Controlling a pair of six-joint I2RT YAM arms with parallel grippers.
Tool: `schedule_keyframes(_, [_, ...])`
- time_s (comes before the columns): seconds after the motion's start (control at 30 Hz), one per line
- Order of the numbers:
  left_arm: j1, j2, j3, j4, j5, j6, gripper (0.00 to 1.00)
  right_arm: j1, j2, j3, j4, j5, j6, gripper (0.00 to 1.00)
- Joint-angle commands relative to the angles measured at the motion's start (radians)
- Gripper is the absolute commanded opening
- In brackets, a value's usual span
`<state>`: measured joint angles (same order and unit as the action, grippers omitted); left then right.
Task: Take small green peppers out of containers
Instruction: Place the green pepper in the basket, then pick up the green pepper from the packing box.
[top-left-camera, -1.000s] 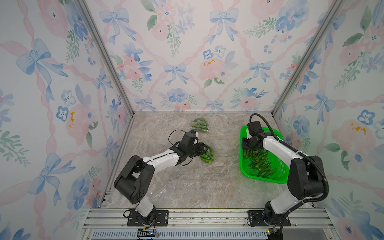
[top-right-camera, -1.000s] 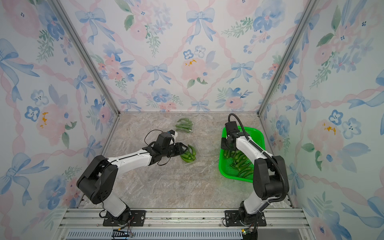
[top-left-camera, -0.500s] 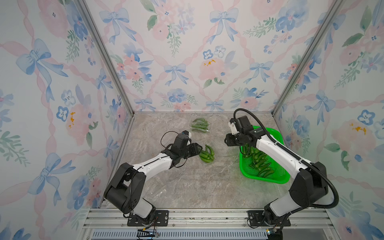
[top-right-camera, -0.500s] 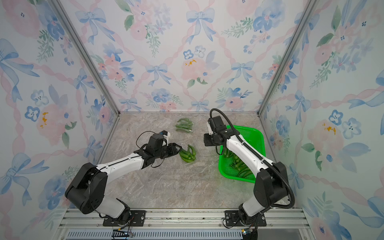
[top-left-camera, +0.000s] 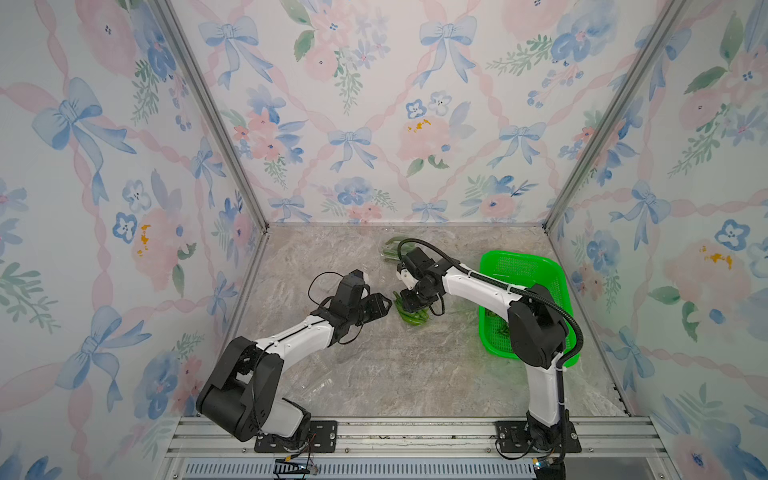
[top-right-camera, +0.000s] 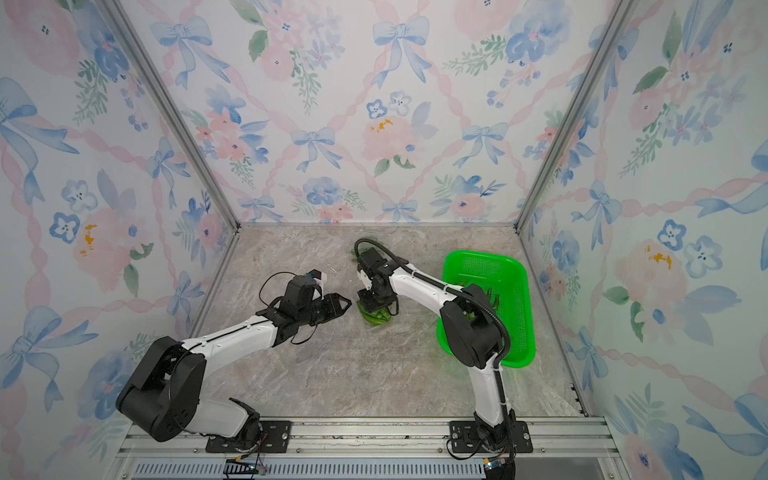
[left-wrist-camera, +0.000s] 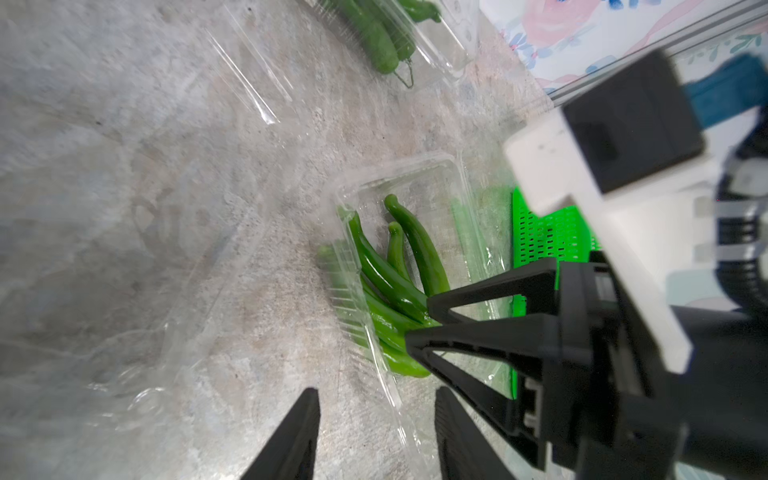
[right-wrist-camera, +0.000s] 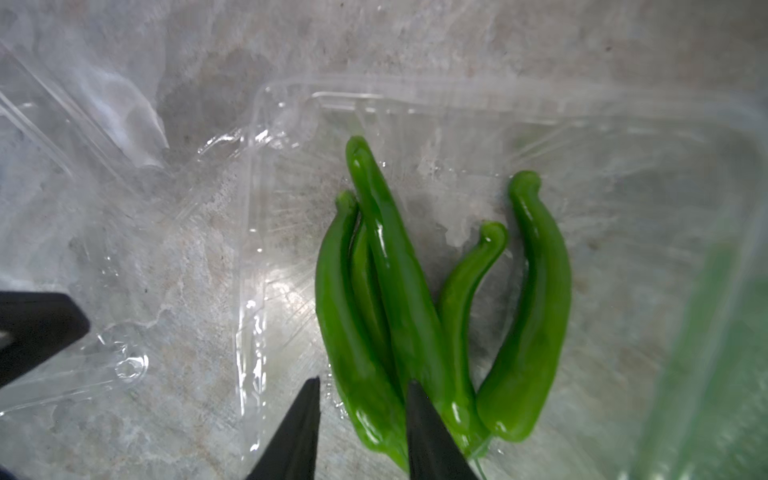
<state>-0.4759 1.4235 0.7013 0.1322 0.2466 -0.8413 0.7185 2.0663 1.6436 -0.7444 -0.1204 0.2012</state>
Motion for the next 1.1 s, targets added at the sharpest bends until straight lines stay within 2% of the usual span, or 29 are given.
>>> schedule_keyframes(0.0, [0.012,-0.025,-0.010,0.003,-0.006,0.008,0.48,0.025,0.021,0.031,-0.044,-0.003,-0.039,0.35])
schedule_keyframes(0.43, [0.018,-0.023,-0.010,0.005,0.000,0.013,0.48,0.033,0.074,0.041,-0.058,0.015,-0.049,0.36])
schedule_keyframes(0.57, [0.019,-0.017,-0.010,0.004,0.000,0.012,0.48,0.036,0.070,0.035,-0.059,0.036,-0.050,0.25])
schedule_keyframes(0.73, [0.019,-0.014,-0.010,0.004,0.003,0.013,0.47,0.033,0.070,0.024,-0.051,0.014,-0.045,0.24])
schedule_keyframes(0.83, [0.018,-0.015,-0.010,0.004,0.003,0.015,0.47,0.031,0.062,0.022,-0.054,0.026,-0.039,0.17])
schedule_keyframes(1.07, [0.018,0.012,0.013,0.004,0.011,0.017,0.47,0.014,-0.077,-0.007,-0.043,0.010,-0.016,0.13])
